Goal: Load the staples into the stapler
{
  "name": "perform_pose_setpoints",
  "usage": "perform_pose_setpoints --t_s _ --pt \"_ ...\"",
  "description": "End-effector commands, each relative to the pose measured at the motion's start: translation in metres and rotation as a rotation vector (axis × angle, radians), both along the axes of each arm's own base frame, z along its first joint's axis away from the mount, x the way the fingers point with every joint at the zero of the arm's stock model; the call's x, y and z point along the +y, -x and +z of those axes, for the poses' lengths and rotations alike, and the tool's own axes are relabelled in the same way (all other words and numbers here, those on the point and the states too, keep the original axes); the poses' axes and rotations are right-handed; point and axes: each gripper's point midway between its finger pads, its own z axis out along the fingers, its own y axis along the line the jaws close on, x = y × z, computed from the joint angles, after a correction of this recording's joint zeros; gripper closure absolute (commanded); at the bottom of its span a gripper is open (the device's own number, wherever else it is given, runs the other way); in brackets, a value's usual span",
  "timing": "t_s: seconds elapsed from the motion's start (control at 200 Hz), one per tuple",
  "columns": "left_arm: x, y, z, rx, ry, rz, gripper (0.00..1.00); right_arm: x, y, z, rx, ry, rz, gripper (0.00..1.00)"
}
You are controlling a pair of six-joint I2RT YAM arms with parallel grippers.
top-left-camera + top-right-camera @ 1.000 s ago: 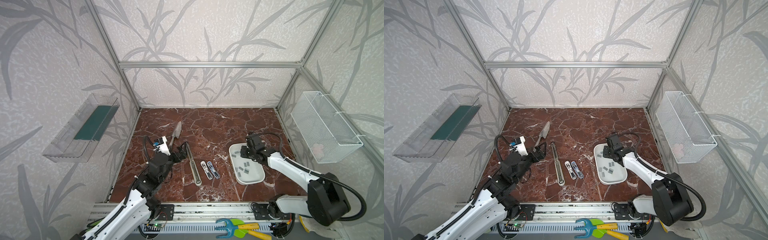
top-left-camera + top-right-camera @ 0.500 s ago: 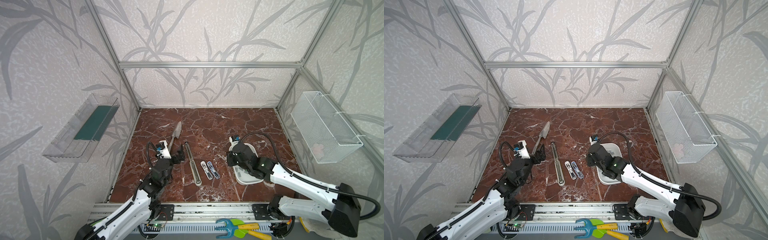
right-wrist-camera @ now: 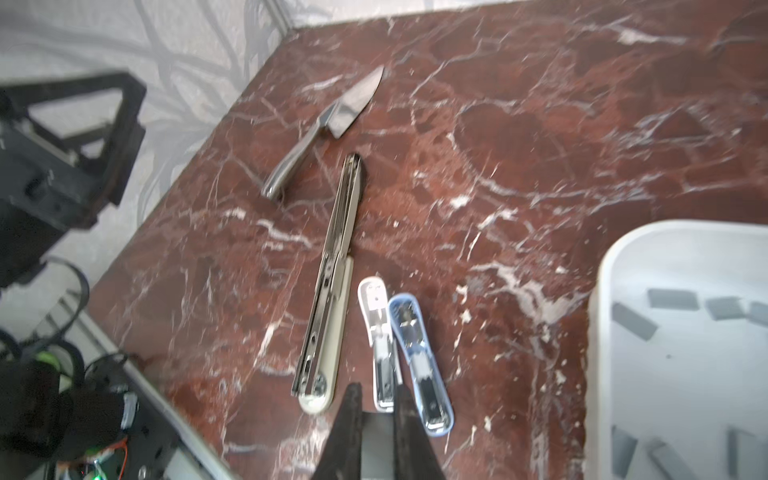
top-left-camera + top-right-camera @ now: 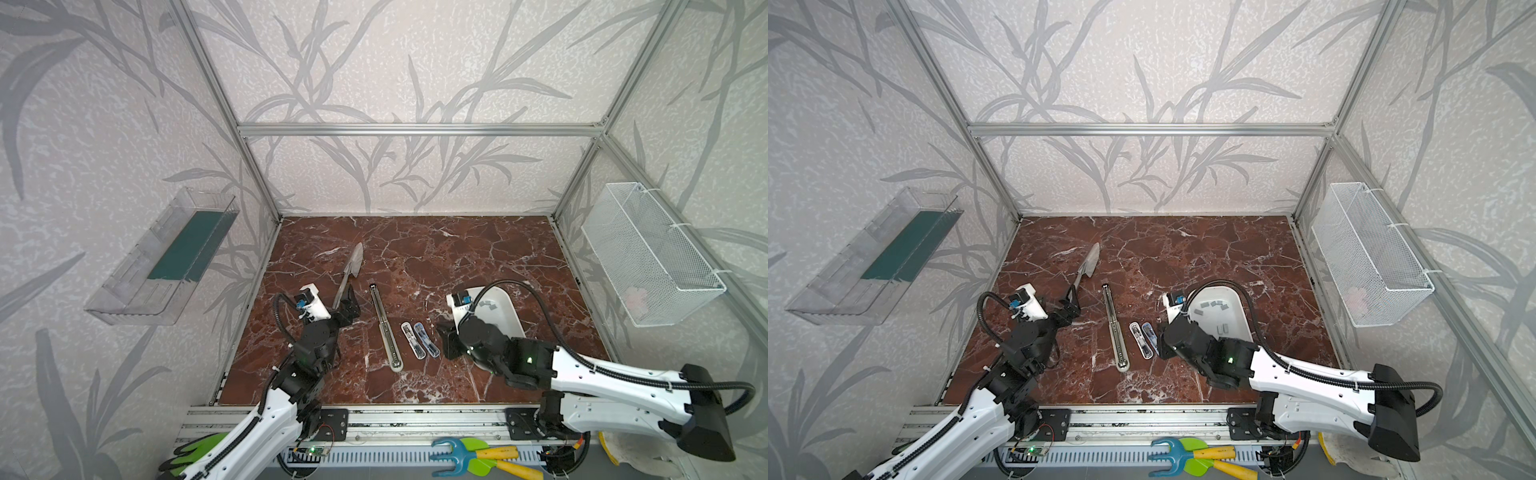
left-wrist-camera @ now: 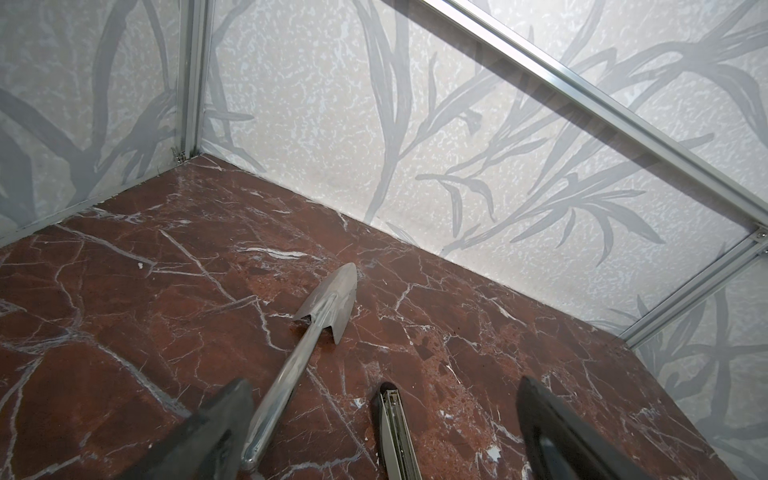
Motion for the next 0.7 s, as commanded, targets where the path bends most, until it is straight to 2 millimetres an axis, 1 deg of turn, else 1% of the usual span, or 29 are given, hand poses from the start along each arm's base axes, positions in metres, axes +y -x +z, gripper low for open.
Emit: perform_pose_setpoints --t_s 0.0,0.075,0.18,0.275,0.33,0.41,0.5,0.625,0.695 --pt "0.003 -0.001 -0.006 0.013 0.032 0.02 0.01 0.013 0.007 0.02 -0.034 -0.021 -0.026 0.98" --pt "-0.002 -0.004 -0.007 0.024 0.028 0.004 0.01 0.024 0.018 0.024 -0.068 -0.005 -0.001 0.98" --pt "-0.011 -0.01 -0.009 0.043 0.019 -0.029 0.01 0.04 0.027 0.021 -0.082 0.019 0.02 0.97" --pt "-0.018 -0.014 -0.009 0.068 0.0 -0.059 0.01 0.06 0.031 0.011 -0.072 0.051 0.048 0.97" --pt "-0.019 -0.015 -0.013 0.085 -0.014 -0.063 0.01 0.069 0.032 0.003 -0.057 0.091 0.057 0.97" --pt "-0.016 -0.016 -0.018 0.106 -0.015 -0.049 0.01 0.083 0.032 -0.006 -0.042 0.117 0.067 0.97" --pt "-0.014 -0.018 -0.019 0.12 -0.002 -0.049 0.01 0.097 0.033 -0.014 -0.034 0.123 0.081 0.96" --pt "-0.004 -0.022 -0.025 0.171 0.045 -0.04 0.01 0.107 0.026 -0.027 -0.054 0.145 0.061 0.93" --pt "0.003 -0.025 -0.035 0.217 0.091 -0.031 0.01 0.109 0.023 -0.032 -0.059 0.177 0.049 0.92"
